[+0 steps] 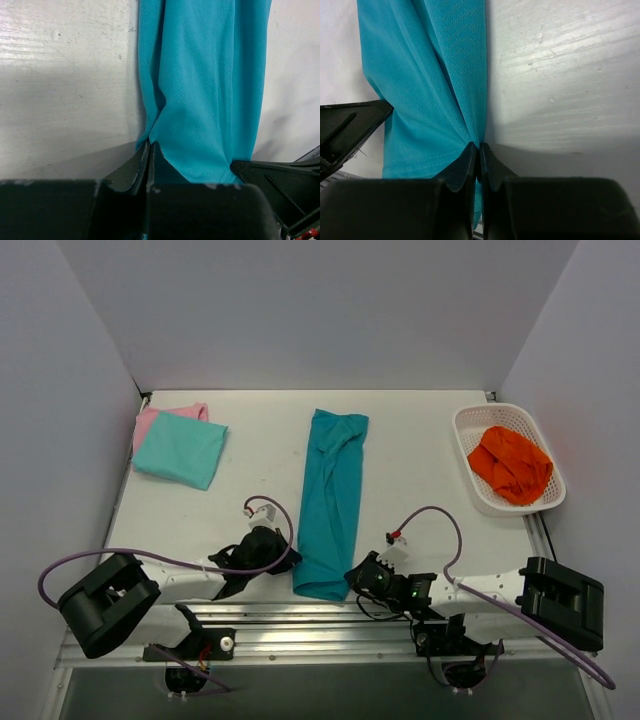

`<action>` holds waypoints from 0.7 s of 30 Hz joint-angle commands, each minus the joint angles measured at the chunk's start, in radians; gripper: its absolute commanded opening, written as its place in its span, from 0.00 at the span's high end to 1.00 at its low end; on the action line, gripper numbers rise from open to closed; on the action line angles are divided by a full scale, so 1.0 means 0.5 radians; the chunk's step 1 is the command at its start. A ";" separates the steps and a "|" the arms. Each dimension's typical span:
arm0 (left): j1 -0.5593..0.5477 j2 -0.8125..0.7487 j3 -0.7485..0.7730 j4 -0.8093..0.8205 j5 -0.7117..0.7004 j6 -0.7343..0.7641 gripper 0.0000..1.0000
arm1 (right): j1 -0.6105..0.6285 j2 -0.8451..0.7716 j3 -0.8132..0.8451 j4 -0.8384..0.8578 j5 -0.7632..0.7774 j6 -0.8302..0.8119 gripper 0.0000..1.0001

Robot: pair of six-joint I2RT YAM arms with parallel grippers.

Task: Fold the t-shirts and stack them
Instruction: Grab the bottom of the folded rectangular tshirt with both arms, then fold the folded rectangular tshirt in 1/3 of the way

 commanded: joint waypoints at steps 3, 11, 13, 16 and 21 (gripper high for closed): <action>-0.019 0.000 0.025 -0.032 0.017 0.013 0.98 | 0.038 -0.140 -0.032 -0.395 0.109 0.065 1.00; -0.026 -0.447 0.099 -0.507 0.042 0.053 0.98 | 0.063 -0.490 0.091 -0.883 0.268 0.069 1.00; -0.026 -0.534 0.145 -0.602 0.024 0.069 0.98 | 0.060 -0.542 0.164 -0.968 0.305 0.047 1.00; -0.029 -0.672 0.176 -0.762 -0.007 0.093 0.98 | 0.060 -0.518 0.235 -1.021 0.357 0.010 1.00; -0.026 -0.782 0.267 -0.879 -0.032 0.121 0.98 | 0.066 -0.456 0.312 -0.988 0.370 -0.027 1.00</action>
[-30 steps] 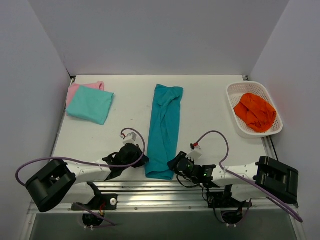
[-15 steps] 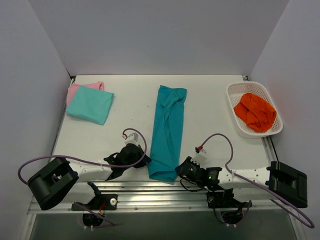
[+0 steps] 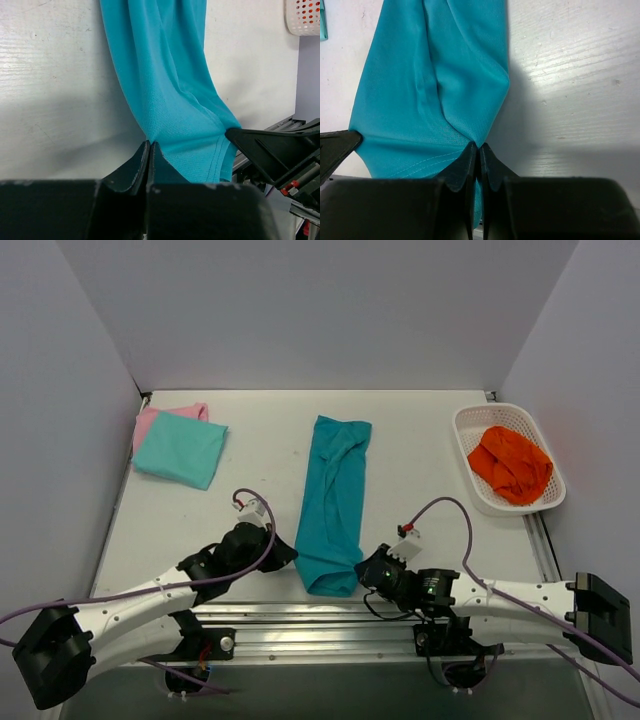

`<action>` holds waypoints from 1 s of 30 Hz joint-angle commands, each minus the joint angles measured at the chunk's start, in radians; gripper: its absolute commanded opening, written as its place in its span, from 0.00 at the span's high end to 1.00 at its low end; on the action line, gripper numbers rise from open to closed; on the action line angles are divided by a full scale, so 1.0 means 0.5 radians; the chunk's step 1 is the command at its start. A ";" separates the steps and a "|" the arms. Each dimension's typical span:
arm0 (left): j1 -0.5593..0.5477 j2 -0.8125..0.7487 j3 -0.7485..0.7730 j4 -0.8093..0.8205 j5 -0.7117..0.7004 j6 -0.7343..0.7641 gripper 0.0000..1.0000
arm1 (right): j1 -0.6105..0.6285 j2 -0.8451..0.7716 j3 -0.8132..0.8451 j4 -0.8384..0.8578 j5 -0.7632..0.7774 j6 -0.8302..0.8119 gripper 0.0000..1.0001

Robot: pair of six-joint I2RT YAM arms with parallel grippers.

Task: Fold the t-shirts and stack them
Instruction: Fold the folded rectangular tshirt in 1/3 of the way

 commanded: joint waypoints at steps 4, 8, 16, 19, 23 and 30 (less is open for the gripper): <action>0.010 -0.003 0.276 -0.246 -0.147 0.128 0.98 | 0.011 0.043 0.241 -0.285 0.332 -0.145 1.00; 0.031 0.095 0.481 -0.307 -0.135 0.214 0.98 | -0.044 0.056 0.474 -0.430 0.455 -0.274 1.00; 0.212 0.297 0.831 -0.296 0.006 0.284 0.96 | -0.335 0.163 0.759 -0.360 0.409 -0.590 1.00; 0.356 0.417 0.926 -0.249 0.125 0.281 0.96 | -0.440 0.270 0.821 -0.280 0.394 -0.673 1.00; 0.515 0.677 1.058 -0.179 0.218 0.260 0.96 | -0.642 0.570 0.989 -0.139 0.238 -0.808 1.00; 0.789 1.480 1.637 -0.040 0.628 0.196 0.91 | -1.203 1.346 1.500 0.024 -0.265 -0.974 0.96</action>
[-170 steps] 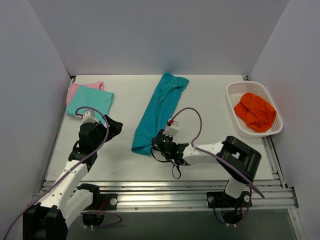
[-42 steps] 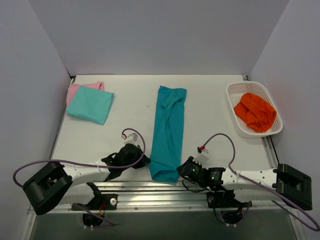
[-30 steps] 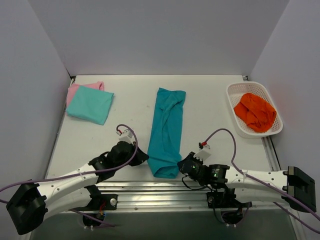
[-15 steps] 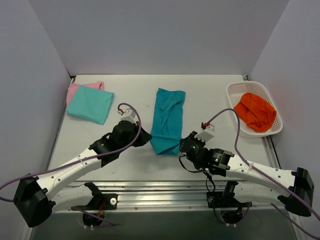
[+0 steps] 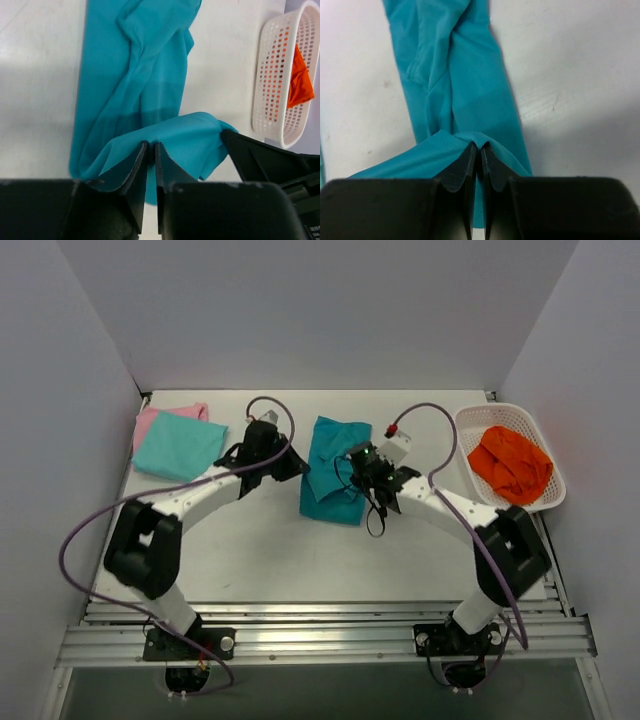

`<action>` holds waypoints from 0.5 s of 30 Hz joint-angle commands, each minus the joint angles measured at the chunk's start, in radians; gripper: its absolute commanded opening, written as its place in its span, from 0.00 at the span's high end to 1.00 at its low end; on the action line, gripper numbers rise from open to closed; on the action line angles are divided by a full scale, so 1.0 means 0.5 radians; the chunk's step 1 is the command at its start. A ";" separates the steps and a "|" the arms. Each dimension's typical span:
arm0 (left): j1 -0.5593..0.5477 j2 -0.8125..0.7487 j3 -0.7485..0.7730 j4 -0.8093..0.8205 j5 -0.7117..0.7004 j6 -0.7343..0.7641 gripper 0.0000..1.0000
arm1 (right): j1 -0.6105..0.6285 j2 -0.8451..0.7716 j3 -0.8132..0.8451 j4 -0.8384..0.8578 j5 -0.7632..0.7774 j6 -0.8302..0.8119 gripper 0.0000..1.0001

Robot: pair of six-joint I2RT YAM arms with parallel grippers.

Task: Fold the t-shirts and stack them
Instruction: Fold the folded rectangular tshirt in 1/3 of the way

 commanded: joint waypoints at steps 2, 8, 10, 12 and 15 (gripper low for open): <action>0.185 0.623 0.531 0.078 0.460 -0.009 0.64 | -0.280 0.559 0.458 -0.090 -0.305 -0.163 0.64; 0.327 1.158 1.439 -0.290 0.729 0.086 0.06 | -0.403 1.009 1.416 -0.621 -0.186 -0.313 0.00; 0.357 1.081 1.474 -0.311 0.763 0.114 0.06 | -0.406 0.902 1.460 -0.628 -0.149 -0.329 0.00; 0.412 0.986 1.428 -0.299 0.760 0.117 0.06 | -0.403 0.785 1.396 -0.598 -0.112 -0.320 0.00; 0.465 0.714 1.082 -0.073 0.769 0.040 0.06 | -0.391 0.522 1.138 -0.497 -0.127 -0.301 0.00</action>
